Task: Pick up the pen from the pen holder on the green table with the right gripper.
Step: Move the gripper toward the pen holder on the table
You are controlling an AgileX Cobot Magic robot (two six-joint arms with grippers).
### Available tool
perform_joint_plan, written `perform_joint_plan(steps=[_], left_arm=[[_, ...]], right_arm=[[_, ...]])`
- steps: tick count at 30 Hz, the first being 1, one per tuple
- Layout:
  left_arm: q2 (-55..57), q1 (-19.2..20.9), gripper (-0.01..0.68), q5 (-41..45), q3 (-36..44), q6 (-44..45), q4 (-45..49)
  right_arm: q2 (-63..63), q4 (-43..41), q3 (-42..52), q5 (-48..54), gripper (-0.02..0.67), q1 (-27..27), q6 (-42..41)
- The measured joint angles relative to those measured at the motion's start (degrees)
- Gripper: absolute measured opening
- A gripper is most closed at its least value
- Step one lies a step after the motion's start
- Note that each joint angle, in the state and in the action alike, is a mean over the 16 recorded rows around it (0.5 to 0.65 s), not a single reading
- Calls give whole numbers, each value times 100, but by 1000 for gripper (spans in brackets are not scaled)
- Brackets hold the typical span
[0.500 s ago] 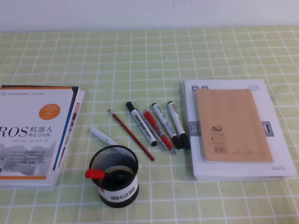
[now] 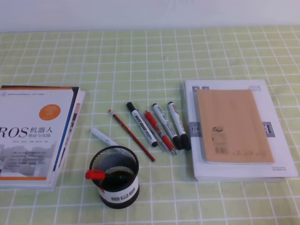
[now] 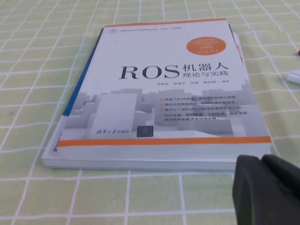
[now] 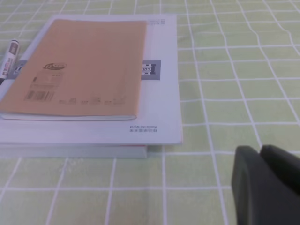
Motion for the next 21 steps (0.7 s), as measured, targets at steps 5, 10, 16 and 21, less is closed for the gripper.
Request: perform_joint_plan(steps=[5, 10, 16, 21], left_arm=[[0, 0, -8, 0, 0, 0, 0], [0, 0, -8, 0, 0, 0, 0], [0, 0, -8, 0, 0, 0, 0], [0, 0, -8, 0, 0, 0, 0]], right_arm=[[0, 0, 0, 0, -13, 0, 0], [0, 28, 0, -13, -13, 0, 0], [0, 209, 0, -138, -13, 0, 0], [0, 691, 0, -391, -13, 0, 0]])
